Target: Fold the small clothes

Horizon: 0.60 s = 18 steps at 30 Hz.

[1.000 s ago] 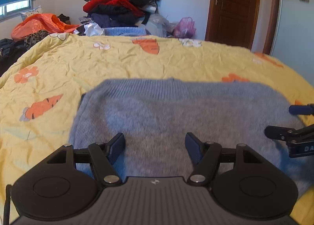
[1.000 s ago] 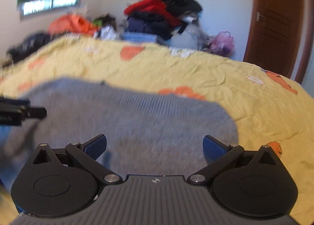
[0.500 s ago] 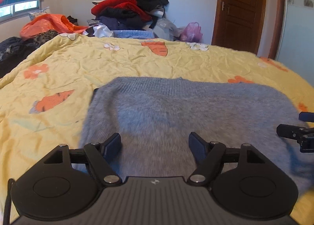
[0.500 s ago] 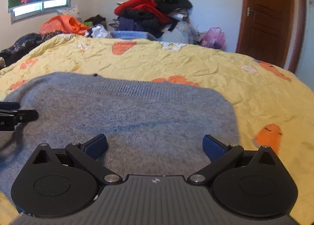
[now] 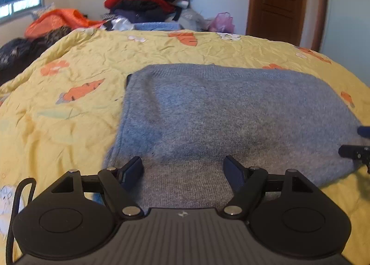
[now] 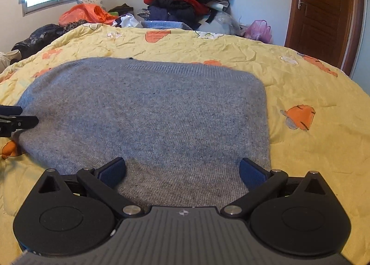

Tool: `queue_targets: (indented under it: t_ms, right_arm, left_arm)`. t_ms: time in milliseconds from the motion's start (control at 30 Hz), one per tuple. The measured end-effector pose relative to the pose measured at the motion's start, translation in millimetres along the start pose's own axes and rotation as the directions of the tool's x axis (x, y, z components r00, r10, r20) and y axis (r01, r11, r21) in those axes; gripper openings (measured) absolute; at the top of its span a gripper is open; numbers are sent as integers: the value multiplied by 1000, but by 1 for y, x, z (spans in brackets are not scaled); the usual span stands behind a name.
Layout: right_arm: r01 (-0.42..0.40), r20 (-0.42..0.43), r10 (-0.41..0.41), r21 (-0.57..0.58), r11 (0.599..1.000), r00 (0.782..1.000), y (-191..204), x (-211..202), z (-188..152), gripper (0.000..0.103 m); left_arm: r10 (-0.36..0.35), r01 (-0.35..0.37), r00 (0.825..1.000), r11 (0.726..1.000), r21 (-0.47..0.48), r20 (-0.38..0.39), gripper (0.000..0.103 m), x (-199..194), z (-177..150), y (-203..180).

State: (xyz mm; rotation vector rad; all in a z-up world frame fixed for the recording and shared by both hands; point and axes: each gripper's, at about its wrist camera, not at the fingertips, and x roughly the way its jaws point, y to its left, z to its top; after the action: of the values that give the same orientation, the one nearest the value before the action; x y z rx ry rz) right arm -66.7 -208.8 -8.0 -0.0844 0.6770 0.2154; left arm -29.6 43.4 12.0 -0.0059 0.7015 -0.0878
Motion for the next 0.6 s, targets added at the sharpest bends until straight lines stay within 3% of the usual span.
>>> queue_targets:
  t_ms: [100, 167, 267, 400, 600]
  right_arm:
    - [-39, 45, 38, 21, 999, 998, 2, -23, -2, 103]
    - [-53, 24, 52, 20, 998, 998, 4, -27, -10, 103]
    - [-31, -7, 31, -19, 999, 1000, 8, -22, -24, 103]
    - [-11, -23, 10, -52, 999, 1000, 17, -22, -24, 103]
    - [-9, -15, 8, -47, 999, 1000, 16, -23, -26, 103]
  left_arm:
    - [-59, 60, 997, 997, -38, 43, 77, -27, -6, 6]
    - [-77, 79, 996, 997, -27, 44, 77, -35, -14, 7]
    - [-85, 84, 996, 996, -12, -2, 77, -28, -23, 11]
    - [-79, 79, 997, 997, 5, 7, 77, -21, -26, 16]
    - [-61, 60, 998, 986, -157, 0, 77, -41, -22, 24]
